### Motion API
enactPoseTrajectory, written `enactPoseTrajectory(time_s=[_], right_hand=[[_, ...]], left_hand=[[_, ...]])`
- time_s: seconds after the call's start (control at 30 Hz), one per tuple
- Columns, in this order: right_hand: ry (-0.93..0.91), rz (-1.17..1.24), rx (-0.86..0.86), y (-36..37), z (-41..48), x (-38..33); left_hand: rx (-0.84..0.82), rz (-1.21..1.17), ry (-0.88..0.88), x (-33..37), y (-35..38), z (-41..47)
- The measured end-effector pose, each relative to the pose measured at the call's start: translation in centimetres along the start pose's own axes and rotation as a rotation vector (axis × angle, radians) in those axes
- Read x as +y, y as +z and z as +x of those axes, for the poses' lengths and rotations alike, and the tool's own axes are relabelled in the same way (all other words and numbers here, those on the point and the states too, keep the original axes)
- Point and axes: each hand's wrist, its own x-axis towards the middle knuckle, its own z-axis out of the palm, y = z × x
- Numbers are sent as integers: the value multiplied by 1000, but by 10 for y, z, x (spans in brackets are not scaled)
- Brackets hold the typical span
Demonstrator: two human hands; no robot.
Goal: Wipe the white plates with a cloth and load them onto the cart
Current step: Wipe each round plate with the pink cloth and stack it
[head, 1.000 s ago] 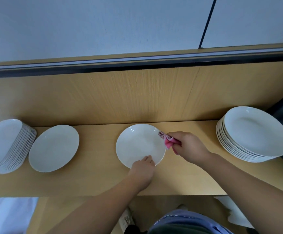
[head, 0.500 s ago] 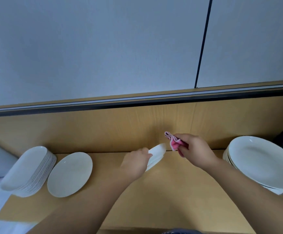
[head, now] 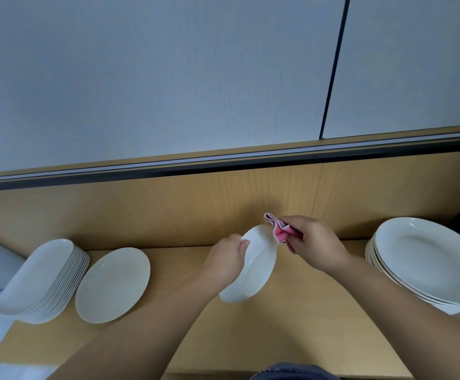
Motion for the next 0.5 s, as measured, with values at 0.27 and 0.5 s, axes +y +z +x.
enactPoseTrajectory(time_s=[0.27,0.5], right_hand=[[-9,-7,-45,19,19,-8],[-113,-159,-148,71,49,-5]], left_hand=[[36,-207,-85,-51,-19,2],[-92,-434,-187,-100,-23,-17]])
